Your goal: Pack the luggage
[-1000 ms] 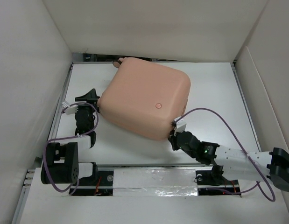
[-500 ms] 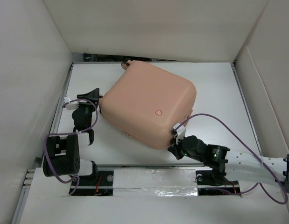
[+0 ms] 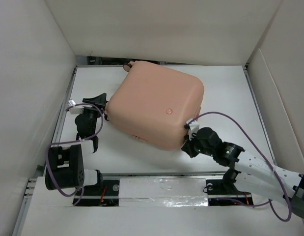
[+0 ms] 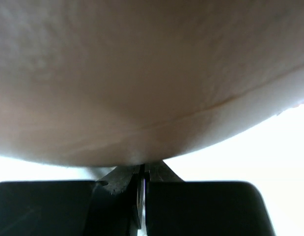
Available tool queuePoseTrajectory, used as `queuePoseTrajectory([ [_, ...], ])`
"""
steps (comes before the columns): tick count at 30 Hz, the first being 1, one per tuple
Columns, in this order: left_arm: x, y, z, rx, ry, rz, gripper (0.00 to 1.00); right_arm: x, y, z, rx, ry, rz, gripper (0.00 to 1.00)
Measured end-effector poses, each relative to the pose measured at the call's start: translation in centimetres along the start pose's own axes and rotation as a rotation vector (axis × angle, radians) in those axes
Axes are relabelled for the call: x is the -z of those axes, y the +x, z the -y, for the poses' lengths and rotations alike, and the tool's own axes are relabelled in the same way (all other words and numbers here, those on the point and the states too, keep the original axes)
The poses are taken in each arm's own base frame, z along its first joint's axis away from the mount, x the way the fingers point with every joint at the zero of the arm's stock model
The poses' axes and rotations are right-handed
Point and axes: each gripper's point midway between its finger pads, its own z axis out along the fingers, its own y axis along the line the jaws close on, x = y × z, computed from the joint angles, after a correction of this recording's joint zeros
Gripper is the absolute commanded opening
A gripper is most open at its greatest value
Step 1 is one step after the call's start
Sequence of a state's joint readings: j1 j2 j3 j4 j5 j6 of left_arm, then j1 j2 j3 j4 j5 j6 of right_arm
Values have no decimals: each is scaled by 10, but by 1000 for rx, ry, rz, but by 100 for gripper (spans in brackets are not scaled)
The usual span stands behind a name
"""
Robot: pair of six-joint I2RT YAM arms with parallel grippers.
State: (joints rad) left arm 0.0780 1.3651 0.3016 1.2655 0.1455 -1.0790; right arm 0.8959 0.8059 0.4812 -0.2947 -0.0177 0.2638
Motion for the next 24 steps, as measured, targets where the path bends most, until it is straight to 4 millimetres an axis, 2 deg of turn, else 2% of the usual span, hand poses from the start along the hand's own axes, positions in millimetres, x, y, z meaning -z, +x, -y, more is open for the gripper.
queuePoseTrajectory([
  [1, 1, -1, 0, -3, -11, 1, 77, -2, -3, 3, -3, 6, -6, 0],
  [7, 9, -10, 9, 0, -60, 45, 80, -12, -19, 19, -15, 21, -13, 0],
  [10, 10, -16, 36, -48, -57, 74, 76, -13, -27, 30, -36, 18, 12, 0],
  [12, 16, -22, 67, -86, -18, 104, 69, -12, -38, 38, -58, 17, 42, 0],
  [13, 21, -23, 80, -101, -1, 116, 60, -11, -43, 43, -74, 27, 54, 0],
  [15, 38, -21, 96, -133, 26, 123, 51, -11, -50, 59, -99, 62, 72, 0],
  [16, 45, -19, 97, -149, 31, 123, 27, -12, -53, 69, -110, 85, 78, 0],
  [17, 53, -17, 93, -167, 28, 125, 16, -14, -57, 77, -116, 104, 87, 0],
  [18, 59, -15, 86, -182, 10, 123, 12, -15, -60, 84, -121, 121, 89, 0],
  [21, 73, -4, 55, -213, -77, 118, 13, -17, -61, 94, -129, 146, 81, 0],
  [22, 76, -1, 46, -223, -102, 112, 23, -17, -59, 95, -132, 150, 76, 0],
  [24, 82, 3, 31, -241, -152, 108, 50, -16, -57, 96, -135, 154, 69, 0],
])
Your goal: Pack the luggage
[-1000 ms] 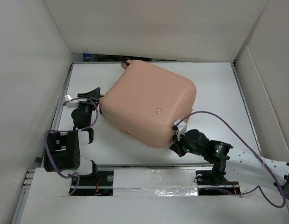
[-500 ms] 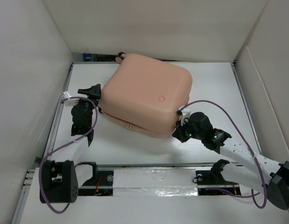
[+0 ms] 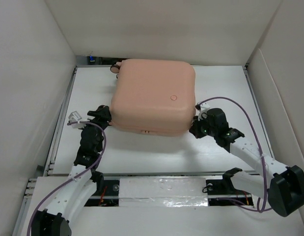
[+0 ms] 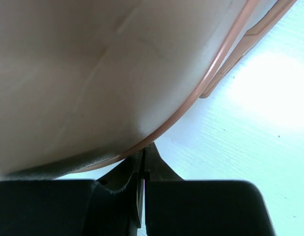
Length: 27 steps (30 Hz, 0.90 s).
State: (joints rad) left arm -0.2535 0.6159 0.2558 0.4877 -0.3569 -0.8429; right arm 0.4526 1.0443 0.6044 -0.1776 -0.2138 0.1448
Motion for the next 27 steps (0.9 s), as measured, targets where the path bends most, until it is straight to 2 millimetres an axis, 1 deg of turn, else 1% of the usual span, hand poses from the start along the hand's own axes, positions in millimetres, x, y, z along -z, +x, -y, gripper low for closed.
queuePoseTrajectory([
  [1, 2, 2, -6, -11, -22, -3, 71, 0, 2, 1, -1, 2, -5, 0],
  [4, 10, 5, -16, -25, -41, -3, 84, 0, 9, 1, -3, -1, -16, 0],
  [8, 15, 4, 2, -2, 21, -21, 89, 2, 5, -9, 11, -43, 4, 0],
  [9, 13, 3, 10, 5, 40, -29, 90, 2, 6, -13, 14, -57, 1, 0],
  [10, 10, 0, 22, 15, 62, -33, 93, 2, 7, -15, 15, -65, -2, 0],
  [12, 2, -8, 54, 32, 124, -43, 93, 2, 10, -19, 17, -87, -12, 0],
  [14, -7, -22, 96, 42, 208, -46, 75, 2, 11, -21, 17, -97, -16, 0],
  [15, -11, -26, 119, 42, 259, -58, 62, 1, 11, -21, 17, -98, -16, 0],
  [16, -12, -31, 142, 44, 322, -68, 30, 1, 11, -21, 17, -98, -17, 0],
  [18, -9, -29, 179, 41, 449, -105, 7, 1, 11, -21, 17, -101, -17, 0],
  [19, -5, -22, 188, 41, 488, -133, 0, 1, 11, -21, 16, -102, -16, 0],
  [20, 7, -1, 199, 29, 545, -196, 0, 1, 11, -21, 15, -104, -17, 0],
  [22, 35, 44, 203, -16, 614, -330, 0, 0, 11, -20, 15, -106, -18, 0],
  [24, 70, 90, 196, -69, 648, -469, 0, -1, 12, -20, 17, -110, -22, 0],
  [25, 87, 109, 187, -100, 651, -528, 0, -1, 12, -20, 20, -110, -21, 0],
  [26, 105, 124, 177, -129, 657, -582, 7, -1, 11, -19, 21, -108, -21, 0],
  [27, 118, 135, 165, -157, 650, -621, 17, -1, 11, -19, 22, -107, -20, 0],
])
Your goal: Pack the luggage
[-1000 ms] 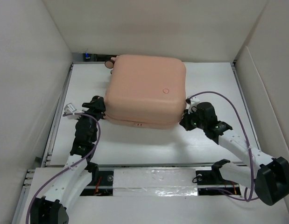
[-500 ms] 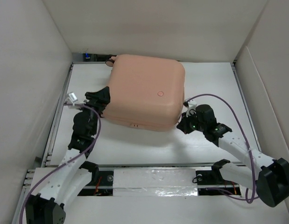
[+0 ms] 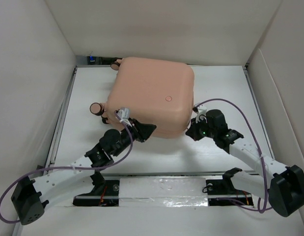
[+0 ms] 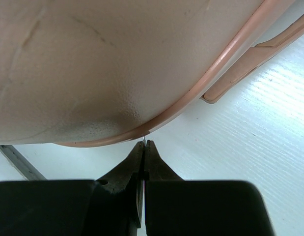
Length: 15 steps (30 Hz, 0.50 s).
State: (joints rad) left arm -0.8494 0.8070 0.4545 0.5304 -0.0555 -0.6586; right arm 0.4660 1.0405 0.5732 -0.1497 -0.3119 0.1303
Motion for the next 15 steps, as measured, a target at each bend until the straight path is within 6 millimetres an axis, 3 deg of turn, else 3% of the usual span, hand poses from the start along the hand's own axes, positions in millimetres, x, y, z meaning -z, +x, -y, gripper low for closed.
queuePoseTrajectory([
  [1, 7, 14, -5, -7, -18, -35, 28, 0, 0, 0, 0, 0, 0, 0],
  [2, 12, 26, -12, -12, -42, -60, 47, 0, 0, 0, 0, 0, 2, 0],
  [5, 20, 55, -48, -13, -151, -117, 62, 1, -1, 0, 2, 0, 6, 0],
  [8, 28, 79, -93, -13, -279, -172, 68, 3, -1, 0, 5, 4, 6, 0],
  [10, 31, 83, -116, -13, -346, -177, 68, 5, 0, 0, 5, 9, 8, 0],
  [15, 19, 90, -142, -12, -410, -227, 68, 13, -2, 1, 22, 29, 58, 0],
])
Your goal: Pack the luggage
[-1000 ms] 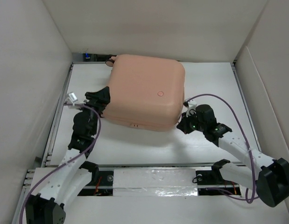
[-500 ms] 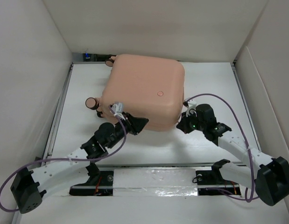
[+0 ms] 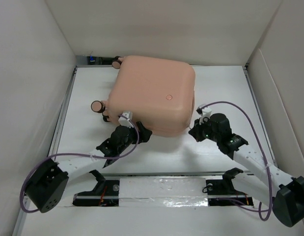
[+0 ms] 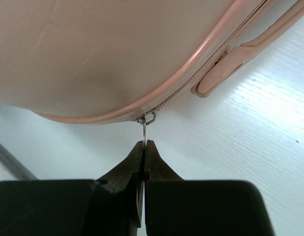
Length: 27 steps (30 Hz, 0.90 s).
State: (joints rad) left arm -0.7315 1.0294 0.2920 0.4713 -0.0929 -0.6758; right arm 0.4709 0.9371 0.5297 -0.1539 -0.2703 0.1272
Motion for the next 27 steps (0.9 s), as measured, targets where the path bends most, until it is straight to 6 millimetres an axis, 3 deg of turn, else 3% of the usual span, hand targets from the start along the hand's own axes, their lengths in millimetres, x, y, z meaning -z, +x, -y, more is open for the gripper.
queuePoseTrajectory([
  [4, -19, -8, -2, -1, -2, 12, 68, 6, -3, 3, 19, 46, 50, 0],
  [8, -34, -12, -1, 8, 2, 11, 67, 14, 0, -7, 50, 47, 72, 0],
  [14, -49, -6, 7, 7, 28, -33, 66, 22, 12, -21, 94, 69, 63, 0],
  [20, -60, 7, 21, 5, 66, -73, 66, 15, 19, -43, 155, 30, 39, 0],
  [27, -62, -7, 20, 43, 69, -32, 66, 14, 11, -31, 122, 71, 48, 0],
])
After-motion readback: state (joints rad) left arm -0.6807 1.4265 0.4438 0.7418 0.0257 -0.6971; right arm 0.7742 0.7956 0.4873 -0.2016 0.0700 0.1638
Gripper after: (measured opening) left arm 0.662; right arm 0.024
